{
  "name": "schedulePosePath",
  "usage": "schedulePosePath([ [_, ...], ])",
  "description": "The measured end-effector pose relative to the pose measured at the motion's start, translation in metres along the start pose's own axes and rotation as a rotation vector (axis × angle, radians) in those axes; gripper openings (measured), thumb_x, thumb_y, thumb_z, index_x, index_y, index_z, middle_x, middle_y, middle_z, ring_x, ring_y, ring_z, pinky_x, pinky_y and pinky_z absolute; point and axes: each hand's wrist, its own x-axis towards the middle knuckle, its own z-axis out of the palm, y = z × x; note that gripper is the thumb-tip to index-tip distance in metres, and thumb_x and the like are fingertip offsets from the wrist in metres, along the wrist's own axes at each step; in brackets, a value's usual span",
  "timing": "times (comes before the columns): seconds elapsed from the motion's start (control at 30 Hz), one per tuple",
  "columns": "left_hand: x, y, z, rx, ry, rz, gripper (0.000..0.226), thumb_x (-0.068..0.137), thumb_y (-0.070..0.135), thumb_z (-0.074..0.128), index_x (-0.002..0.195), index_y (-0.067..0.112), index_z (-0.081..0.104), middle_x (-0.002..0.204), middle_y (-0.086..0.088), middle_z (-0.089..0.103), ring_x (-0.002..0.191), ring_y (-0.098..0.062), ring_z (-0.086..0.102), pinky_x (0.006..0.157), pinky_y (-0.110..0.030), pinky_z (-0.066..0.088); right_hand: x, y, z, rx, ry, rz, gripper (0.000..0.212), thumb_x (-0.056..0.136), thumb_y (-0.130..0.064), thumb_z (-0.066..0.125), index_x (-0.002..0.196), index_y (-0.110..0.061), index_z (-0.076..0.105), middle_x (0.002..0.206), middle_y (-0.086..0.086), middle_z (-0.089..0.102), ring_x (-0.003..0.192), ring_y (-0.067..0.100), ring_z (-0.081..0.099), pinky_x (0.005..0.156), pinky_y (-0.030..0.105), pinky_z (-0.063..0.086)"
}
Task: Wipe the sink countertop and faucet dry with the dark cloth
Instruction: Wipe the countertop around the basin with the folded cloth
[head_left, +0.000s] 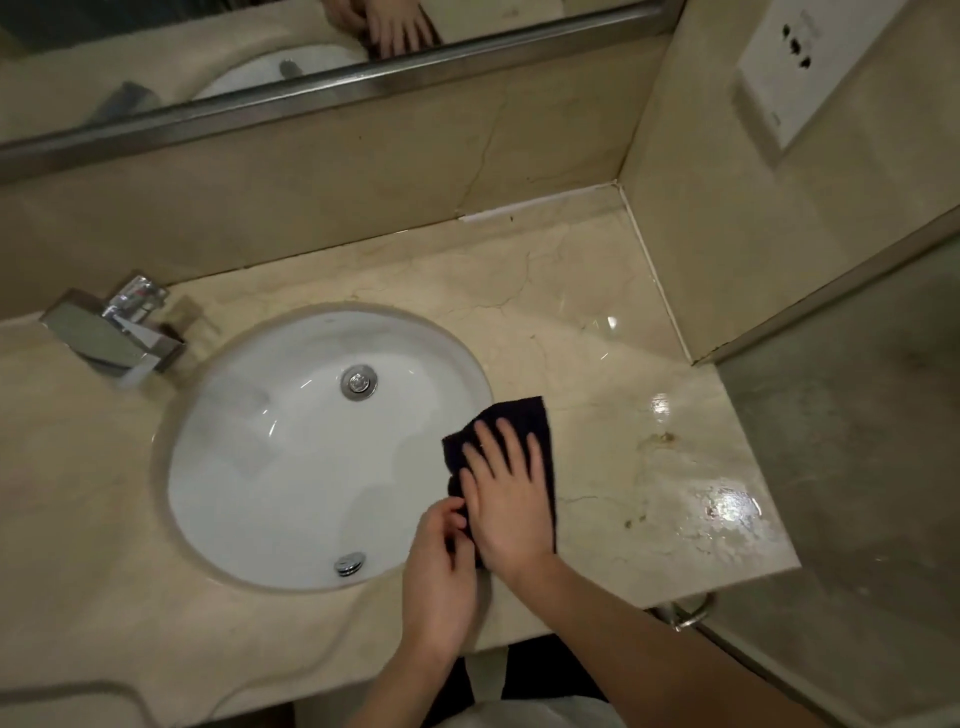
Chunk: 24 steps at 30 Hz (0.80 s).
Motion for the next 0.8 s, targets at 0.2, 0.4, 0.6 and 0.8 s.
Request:
schedulePosePath([
  [0.2,0.008,-0.004,-0.021,-0.048,0.000,-0.108,0.041,0.101,0.023,0.042,0.142,0.028,0.046,0.132,0.006,0.055,0.122,-0.014,0.053,0.105,-0.040,0.045,0.010,-0.038,-0.010,0.603,0.022,0.162,0.038,0.106,-0.031,0.035,0.082,-0.017,0.061,0.081,-0.006,0.064,0.086,0.013,0.060,0.103,0.038,0.043],
  [0.4,-0.002,0.017,-0.037,-0.243,-0.300,0.019,0.027,0.105,0.021,0.048,0.128,0.029,0.060,0.095,0.009,0.075,0.090,-0.006,0.069,0.081,-0.023,0.051,-0.027,-0.009,-0.077,1.195,0.070,0.473,0.038,0.108,-0.038,0.035,0.112,-0.020,0.068,0.097,-0.002,0.073,0.091,0.014,0.069,0.077,0.030,0.055],
  [0.6,-0.010,0.032,-0.022,-0.178,-0.638,0.116,0.026,0.103,0.018,0.053,0.120,0.034,0.063,0.080,-0.002,0.072,0.075,-0.013,0.064,0.078,-0.025,0.051,-0.073,0.112,-0.127,0.854,0.252,0.479,0.039,0.100,-0.047,0.033,0.116,-0.025,0.061,0.103,-0.020,0.066,0.099,0.004,0.062,0.078,0.010,0.044],
  [0.8,-0.015,0.012,-0.017,-0.140,-0.498,0.069,0.033,0.100,0.007,0.052,0.112,0.034,0.067,0.081,0.002,0.072,0.077,-0.010,0.066,0.080,-0.023,0.048,-0.089,0.234,-0.095,0.056,-0.081,0.041,0.055,0.103,-0.047,0.033,0.151,-0.023,0.042,0.160,-0.005,0.031,0.148,0.018,0.027,0.117,0.048,0.030],
])
